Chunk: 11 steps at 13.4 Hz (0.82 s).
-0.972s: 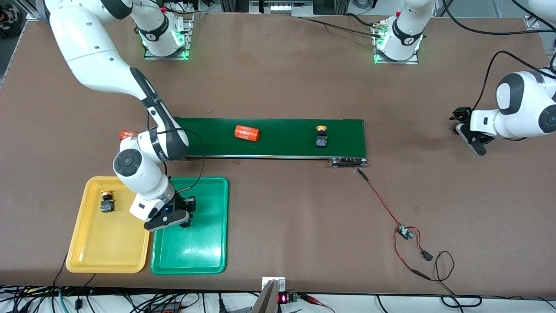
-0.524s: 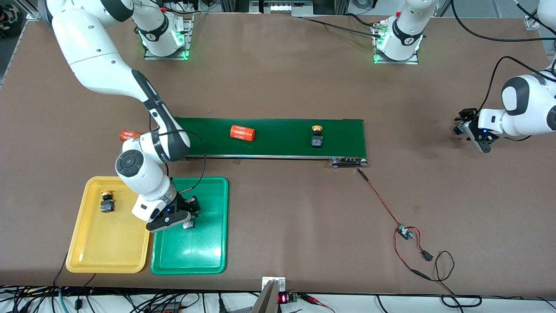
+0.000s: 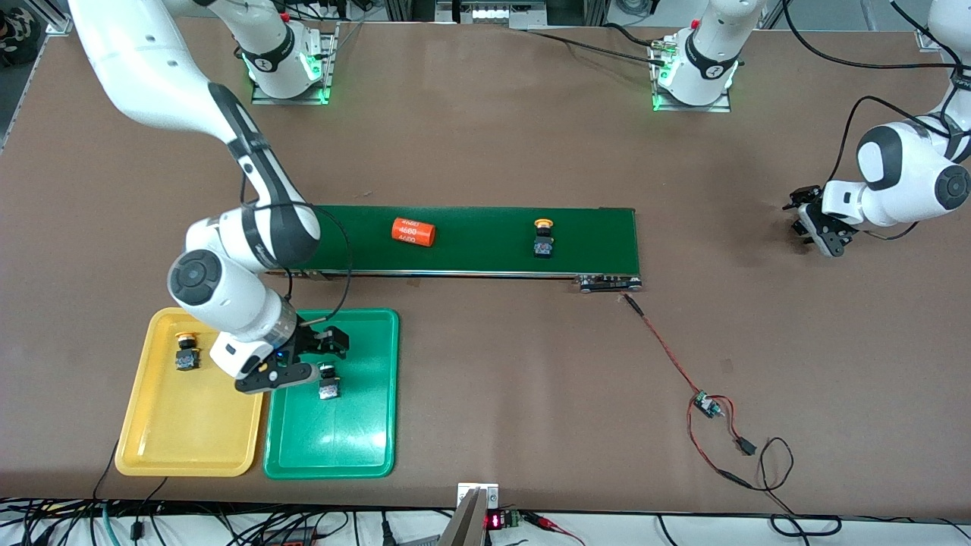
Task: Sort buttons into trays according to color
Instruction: 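Release the button into the green tray and raise the right gripper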
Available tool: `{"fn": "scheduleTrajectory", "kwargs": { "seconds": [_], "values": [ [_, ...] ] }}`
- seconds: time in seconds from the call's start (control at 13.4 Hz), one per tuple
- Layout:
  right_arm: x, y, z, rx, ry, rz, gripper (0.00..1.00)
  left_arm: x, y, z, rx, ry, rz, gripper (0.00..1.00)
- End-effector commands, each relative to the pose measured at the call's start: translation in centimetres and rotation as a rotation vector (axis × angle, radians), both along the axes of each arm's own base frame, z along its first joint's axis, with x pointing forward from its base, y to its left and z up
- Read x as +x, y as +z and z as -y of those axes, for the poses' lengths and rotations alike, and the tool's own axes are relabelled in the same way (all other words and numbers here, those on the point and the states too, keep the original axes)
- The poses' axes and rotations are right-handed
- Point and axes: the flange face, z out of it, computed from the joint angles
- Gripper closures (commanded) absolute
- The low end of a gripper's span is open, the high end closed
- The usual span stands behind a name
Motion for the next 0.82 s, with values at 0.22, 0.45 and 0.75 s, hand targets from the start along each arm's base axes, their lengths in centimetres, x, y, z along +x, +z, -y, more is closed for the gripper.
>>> {"fn": "scheduleTrajectory", "kwargs": {
  "seconds": [0.22,0.45,0.75],
  "values": [
    [-4.7,7.3,0.2,-0.061,-0.064,-0.162,0.04,-0.4,1.3,-1.8,0.033,-0.093,0.078,0.02],
    [-7.2,10.1,0.7,-0.103,-0.101,-0.231,0.04,-0.6,1.1,-2.1,0.033,-0.09,0.081,0.03],
    [-9.9,13.3,2.9,-0.151,-0.122,-0.307,0.04,-1.2,0.6,-2.1,0.03,-0.089,0.086,0.34]
  ]
}}
